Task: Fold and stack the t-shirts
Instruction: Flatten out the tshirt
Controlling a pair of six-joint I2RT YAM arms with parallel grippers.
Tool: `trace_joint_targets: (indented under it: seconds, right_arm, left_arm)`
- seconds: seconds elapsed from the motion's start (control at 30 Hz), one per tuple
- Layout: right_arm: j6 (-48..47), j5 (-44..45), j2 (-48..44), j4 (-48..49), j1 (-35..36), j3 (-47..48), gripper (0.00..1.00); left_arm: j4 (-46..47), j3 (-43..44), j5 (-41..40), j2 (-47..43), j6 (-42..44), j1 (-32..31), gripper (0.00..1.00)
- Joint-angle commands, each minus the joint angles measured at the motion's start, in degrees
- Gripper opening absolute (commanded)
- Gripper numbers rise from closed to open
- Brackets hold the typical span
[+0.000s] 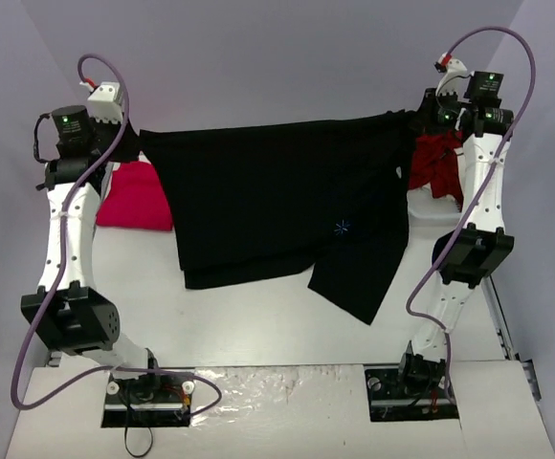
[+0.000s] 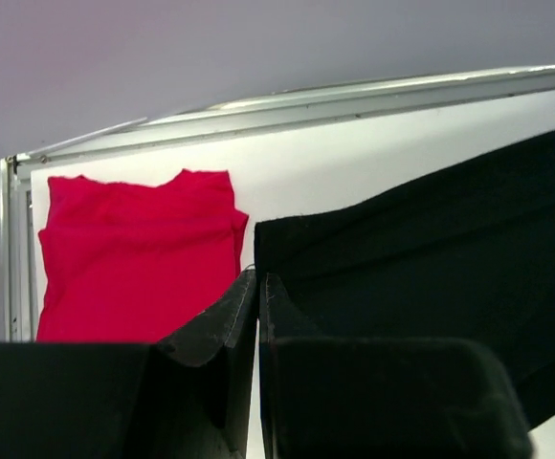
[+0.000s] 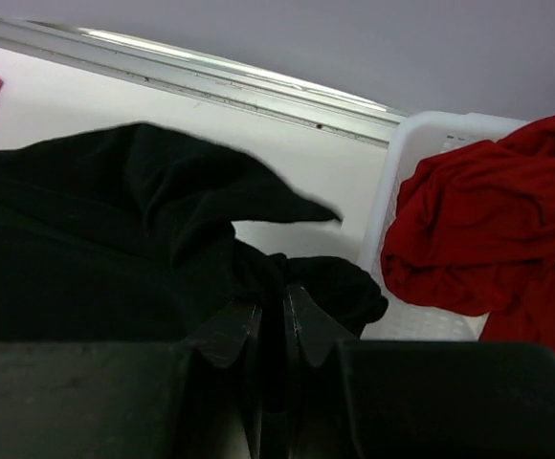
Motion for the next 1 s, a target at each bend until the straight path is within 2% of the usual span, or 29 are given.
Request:
trace_joint_targets:
  seconds: [0.0,0.17,0.33,0.43,0.47,0.57,0.6,0.7,0.8,0.97]
  right_arm:
    - [3.6,1.7,-4.6,6.2,-0.7,5.0,0.0]
    - [3.7,-0.1,-14.3,8.6,-0.9,2.3,0.0]
    - [2.2,1.0,-25.5,9.6,-0.9,-4.1,0.0]
    - [0.3,1.4,-34.6,9.6,-1.0,-12.5,0.0]
    - [-0.3,1.5,-36.5,9.7,-0.9,-18.8,0.0]
    - [-2.4,1.0,-44.1,9.6,-0.9,-29.5,0.0]
    - [-3.3,0.9,-47.7,9.6,-0.9,-36.4,0.0]
    - [-4.0,1.2,-52.9,9.4,-1.0,-46.5,0.0]
    - [-3.9,2.2,-58.0,8.8,-0.9,-48.0,0.0]
    - [-1.5,3.1,-60.9,6.1,-0.9,-40.9,0.0]
  left_arm:
    - [2.7,9.5,-2.1,-1.3,-3.1,0.3,0.02]
    - [-0.1,15.0,-0.5,-5.4,-3.5,0.3,0.02]
    - [-3.5,13.8,-0.1,-15.7,-2.5,0.3,0.02]
    - [-5.3,8.9,-0.1,-22.0,-1.1,0.3,0.02]
    - [-5.3,4.3,0.0,-25.5,-0.3,0.3,0.02]
    - [-6.0,-3.6,0.0,-31.9,0.8,0.3,0.02]
    - [-6.3,-8.8,0.1,-33.5,0.8,0.3,0.02]
    - [-7.3,-16.7,-0.1,-39.3,2.6,0.4,0.02]
    - [-8.8,-18.1,-1.2,-43.2,2.4,0.3,0.02]
    - [-12.8,-12.7,-1.7,-45.0,1.6,0.3,0.02]
